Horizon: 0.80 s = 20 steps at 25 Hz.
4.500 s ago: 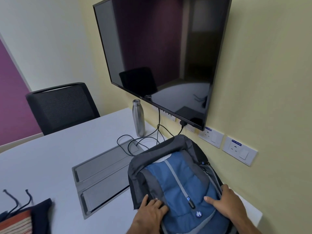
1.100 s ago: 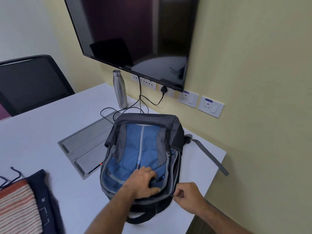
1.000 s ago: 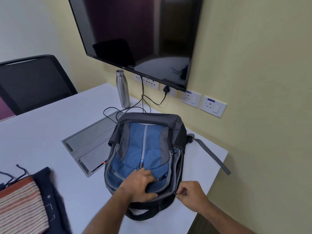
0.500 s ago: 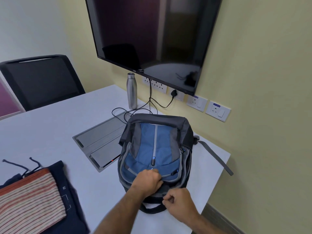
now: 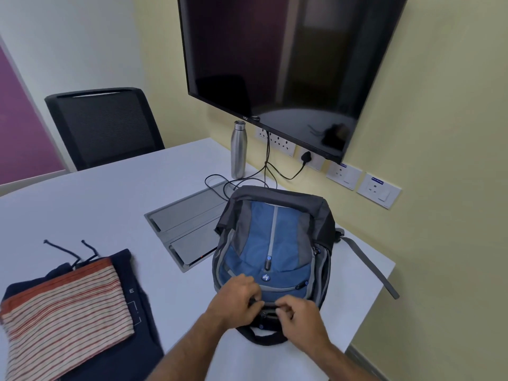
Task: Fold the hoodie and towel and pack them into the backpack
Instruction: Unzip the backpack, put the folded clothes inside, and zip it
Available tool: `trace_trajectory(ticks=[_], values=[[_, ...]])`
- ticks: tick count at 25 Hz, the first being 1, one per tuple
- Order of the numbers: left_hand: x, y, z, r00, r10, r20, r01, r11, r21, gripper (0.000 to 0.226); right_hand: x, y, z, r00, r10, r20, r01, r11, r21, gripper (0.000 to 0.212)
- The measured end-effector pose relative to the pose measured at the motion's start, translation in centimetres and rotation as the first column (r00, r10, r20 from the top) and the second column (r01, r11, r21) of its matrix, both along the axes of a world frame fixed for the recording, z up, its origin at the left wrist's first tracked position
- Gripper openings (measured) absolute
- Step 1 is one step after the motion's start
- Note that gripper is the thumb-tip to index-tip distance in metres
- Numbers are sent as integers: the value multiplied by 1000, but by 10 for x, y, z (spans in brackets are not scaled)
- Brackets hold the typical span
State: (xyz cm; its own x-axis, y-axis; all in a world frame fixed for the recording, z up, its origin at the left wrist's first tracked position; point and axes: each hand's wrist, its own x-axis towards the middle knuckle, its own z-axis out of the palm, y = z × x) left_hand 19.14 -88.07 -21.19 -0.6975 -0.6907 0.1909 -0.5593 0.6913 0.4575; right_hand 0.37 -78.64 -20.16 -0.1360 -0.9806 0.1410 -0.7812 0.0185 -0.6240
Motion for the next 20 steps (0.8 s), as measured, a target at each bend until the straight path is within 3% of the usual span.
trace_trajectory(ticks=[3,8,14,20], values=[[8,15,-10,988,30,151,-16,996,-89,35,-10,-15,-3,938,49,-344,-49,999,7,24],[-8,37,-6,899,254,358,-268,963,-10,46,0,-33,-4,768,181,-615,-151,983,100,34],[-17,42,-5,878,354,323,-407,906,113,33,-1,-39,-6,743,199,-639,-190,978,83,33],[-19,41,-4,937,306,168,-343,896,282,24,-2,-38,5,714,226,-663,-229,970,84,34]])
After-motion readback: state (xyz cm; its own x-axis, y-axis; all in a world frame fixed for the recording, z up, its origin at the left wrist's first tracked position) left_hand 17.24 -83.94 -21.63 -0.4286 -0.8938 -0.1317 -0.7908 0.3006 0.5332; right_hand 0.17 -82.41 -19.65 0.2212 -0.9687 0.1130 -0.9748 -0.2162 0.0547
